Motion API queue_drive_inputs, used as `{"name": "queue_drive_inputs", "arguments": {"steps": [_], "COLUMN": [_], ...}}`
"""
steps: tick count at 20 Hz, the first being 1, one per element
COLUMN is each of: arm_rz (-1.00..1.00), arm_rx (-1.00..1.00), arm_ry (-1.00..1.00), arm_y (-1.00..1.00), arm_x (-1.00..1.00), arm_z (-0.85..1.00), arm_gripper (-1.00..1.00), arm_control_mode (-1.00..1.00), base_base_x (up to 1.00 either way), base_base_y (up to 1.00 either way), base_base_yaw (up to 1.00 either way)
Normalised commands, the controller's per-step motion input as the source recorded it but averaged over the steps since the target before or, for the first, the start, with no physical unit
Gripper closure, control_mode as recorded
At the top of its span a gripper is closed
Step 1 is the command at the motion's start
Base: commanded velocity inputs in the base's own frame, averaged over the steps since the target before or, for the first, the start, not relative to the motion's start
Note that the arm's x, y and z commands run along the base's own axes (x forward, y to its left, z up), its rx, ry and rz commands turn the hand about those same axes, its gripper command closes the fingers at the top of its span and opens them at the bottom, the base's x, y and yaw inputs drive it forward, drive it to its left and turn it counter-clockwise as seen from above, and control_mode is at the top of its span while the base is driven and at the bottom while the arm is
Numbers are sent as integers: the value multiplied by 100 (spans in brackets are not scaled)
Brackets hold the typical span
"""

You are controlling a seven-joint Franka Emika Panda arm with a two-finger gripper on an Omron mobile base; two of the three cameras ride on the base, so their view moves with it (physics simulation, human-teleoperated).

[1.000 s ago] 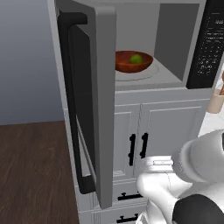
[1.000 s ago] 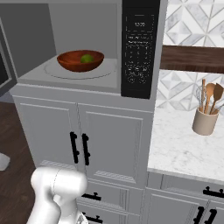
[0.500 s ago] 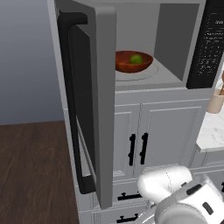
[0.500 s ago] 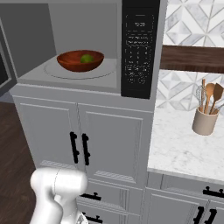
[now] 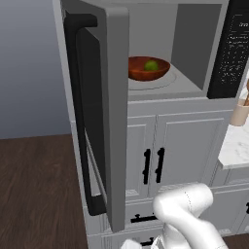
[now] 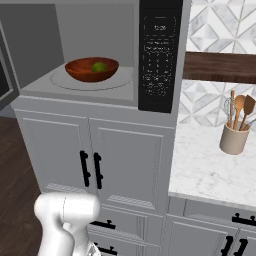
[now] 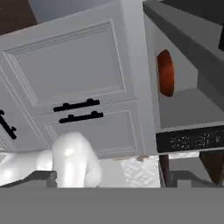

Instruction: Pick the lime from the sink and place it in the bowl. Then pick the bowl and place it in the microwave. Then close the microwave door and press the start button.

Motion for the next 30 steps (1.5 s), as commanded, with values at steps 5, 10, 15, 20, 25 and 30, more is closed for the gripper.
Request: {"name": "queue_drive_inputs", "arguments": {"steps": [5,10,15,20,25,30], "arm_rz": [7,0,-1,-8,-2,-6], "arm_rx": [-53,-28,-15,-5,0,0], "arm_ry": [-6,0,0,0,-2,0], "arm_y": [100,100,98,28,-65,-85], "arm_x": [33,79,98,72,27,39], "arm_z": [-89,-10,2,5,43,62], "arm_gripper": [-100,-100,-100,-100,-100,-100], "arm_control_mode": [-100,-100,-100,-100,-100,-100], "base_base_x": [0,0,0,0,0,0], "base_base_y": [0,0,0,0,0,0], "base_base_yaw": [0,0,0,0,0,0]}}
